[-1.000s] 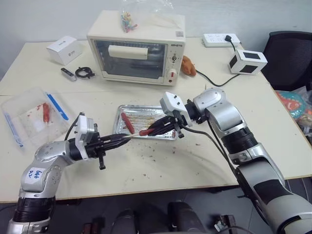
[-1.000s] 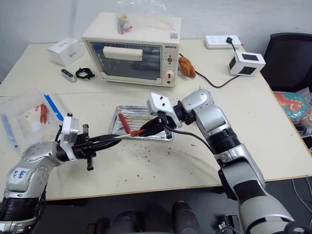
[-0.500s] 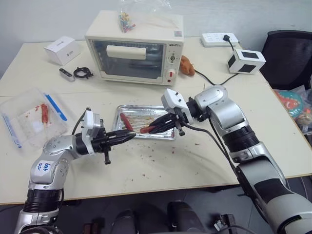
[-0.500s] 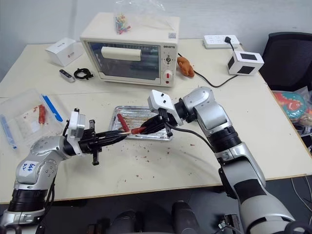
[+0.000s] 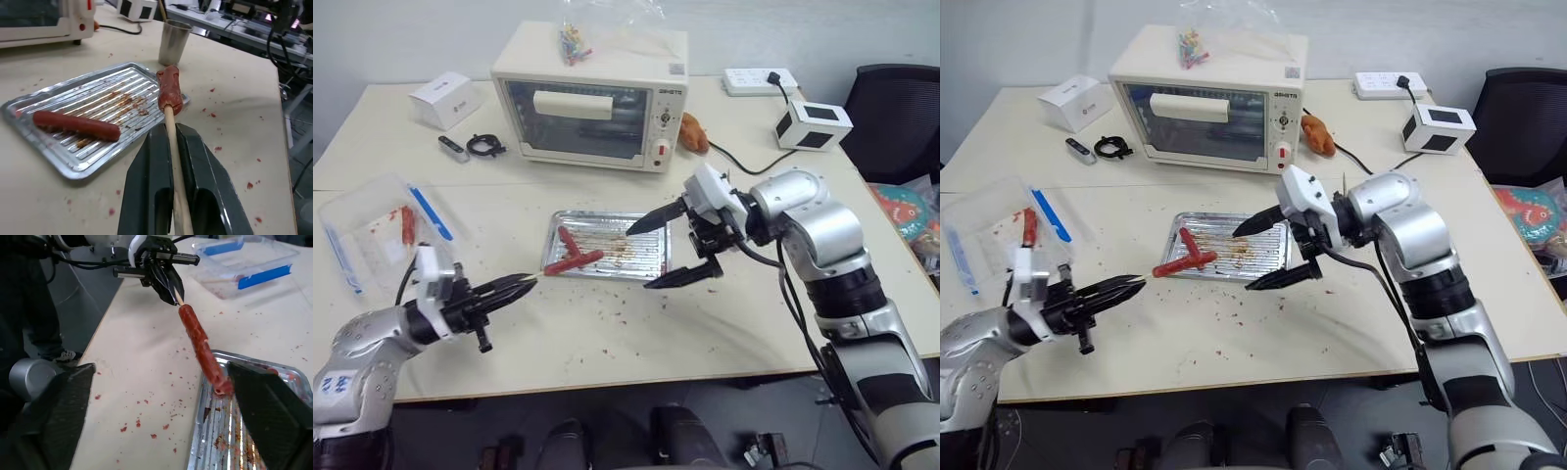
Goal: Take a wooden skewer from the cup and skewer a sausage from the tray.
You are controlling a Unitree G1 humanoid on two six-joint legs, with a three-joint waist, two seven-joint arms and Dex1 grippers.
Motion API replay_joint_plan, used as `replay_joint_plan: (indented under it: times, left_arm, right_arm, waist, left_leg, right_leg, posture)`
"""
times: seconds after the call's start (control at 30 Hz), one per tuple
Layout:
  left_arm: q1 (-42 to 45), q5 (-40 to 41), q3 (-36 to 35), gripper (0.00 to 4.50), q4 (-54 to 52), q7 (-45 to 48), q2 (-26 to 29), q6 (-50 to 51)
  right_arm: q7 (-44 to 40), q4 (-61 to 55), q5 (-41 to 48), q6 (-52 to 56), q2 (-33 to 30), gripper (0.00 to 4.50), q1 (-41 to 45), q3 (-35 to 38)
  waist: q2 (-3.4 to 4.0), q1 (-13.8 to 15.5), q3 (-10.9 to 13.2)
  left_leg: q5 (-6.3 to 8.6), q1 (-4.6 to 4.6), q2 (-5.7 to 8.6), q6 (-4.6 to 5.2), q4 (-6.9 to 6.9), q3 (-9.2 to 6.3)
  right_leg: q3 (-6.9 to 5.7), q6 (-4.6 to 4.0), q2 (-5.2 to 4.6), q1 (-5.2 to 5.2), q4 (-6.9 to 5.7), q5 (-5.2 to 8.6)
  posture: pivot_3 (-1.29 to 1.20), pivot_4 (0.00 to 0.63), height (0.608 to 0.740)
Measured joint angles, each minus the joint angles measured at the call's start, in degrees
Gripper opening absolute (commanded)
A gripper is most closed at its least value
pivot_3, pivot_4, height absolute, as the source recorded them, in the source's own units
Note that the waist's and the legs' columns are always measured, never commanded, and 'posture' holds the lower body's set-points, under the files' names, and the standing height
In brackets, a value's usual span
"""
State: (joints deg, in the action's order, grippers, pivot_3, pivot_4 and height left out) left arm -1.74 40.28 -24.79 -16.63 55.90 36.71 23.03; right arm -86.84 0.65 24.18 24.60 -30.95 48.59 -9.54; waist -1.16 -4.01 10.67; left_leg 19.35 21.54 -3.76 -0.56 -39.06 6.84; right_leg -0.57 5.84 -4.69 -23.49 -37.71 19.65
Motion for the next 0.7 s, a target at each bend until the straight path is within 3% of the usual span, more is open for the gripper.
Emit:
replay_joint_plan:
  times: [0.13,0.33,0.5,0.7]
  left_arm:
    - [-1.95,4.27,-8.15,0.00,-3.10,-11.82,-8.50,-0.62]
    - [2.52,3.89,-14.02,0.00,-2.57,-31.32,-17.92,-5.53]
    - [10.75,-2.16,-16.06,0.00,6.60,-44.78,-18.11,-9.12]
    - [17.15,-5.71,-14.76,0.00,16.07,-48.09,-15.83,-11.66]
  right_arm:
    - [7.59,-8.16,8.78,-0.51,2.64,4.49,-12.41,11.00]
    - [16.29,-13.88,12.45,-4.57,5.31,4.49,-24.63,18.17]
    - [19.38,-15.14,11.68,-11.62,6.11,4.49,-26.78,19.29]
    - [22.50,-16.18,11.07,-15.76,6.24,4.49,-26.77,18.85]
  waist:
    - [-0.03,1.11,-0.02]
    - [-0.08,2.30,-0.04]
    - [-0.11,2.42,-0.07]
    - [-0.14,2.41,-0.08]
  left_leg:
    - [0.01,-0.02,0.01,0.00,0.01,-0.07]
    - [-0.01,-0.22,0.10,0.02,-0.04,0.05]
    - [-0.02,-0.24,0.10,0.01,-0.04,0.10]
    - [-0.02,-0.22,0.10,0.01,-0.02,0.13]
  right_leg:
    - [0.09,0.00,-0.01,0.08,0.05,0.00]
    - [0.06,0.02,0.06,0.17,0.14,-0.02]
    - [0.04,0.02,0.20,0.16,0.12,-0.02]
    - [0.00,0.02,0.19,0.15,0.06,-0.02]
  posture:
    - [0.00,0.150,0.740]
    - [0.00,0.150,0.740]
    - [0.00,0.150,0.740]
    - [0.00,0.150,0.740]
